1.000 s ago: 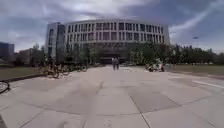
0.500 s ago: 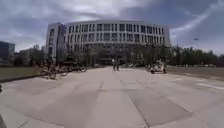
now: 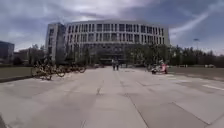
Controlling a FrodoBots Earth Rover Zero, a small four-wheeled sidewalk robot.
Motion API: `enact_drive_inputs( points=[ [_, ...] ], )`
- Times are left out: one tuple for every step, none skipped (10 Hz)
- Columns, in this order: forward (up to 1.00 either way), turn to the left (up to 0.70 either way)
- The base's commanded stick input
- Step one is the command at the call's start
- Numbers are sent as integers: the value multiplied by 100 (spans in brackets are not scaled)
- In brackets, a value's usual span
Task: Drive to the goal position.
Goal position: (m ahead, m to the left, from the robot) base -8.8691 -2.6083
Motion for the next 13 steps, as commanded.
enact_drive_inputs(
  points=[
    [60, 0],
    [60, 0],
    [60, 0],
    [60, 0],
    [60, 0],
    [60, 0],
    [60, 0],
    [60, 0],
    [60, 0],
    [60, 0],
    [60, 0],
    [60, 0],
    [60, 0]
  ],
)
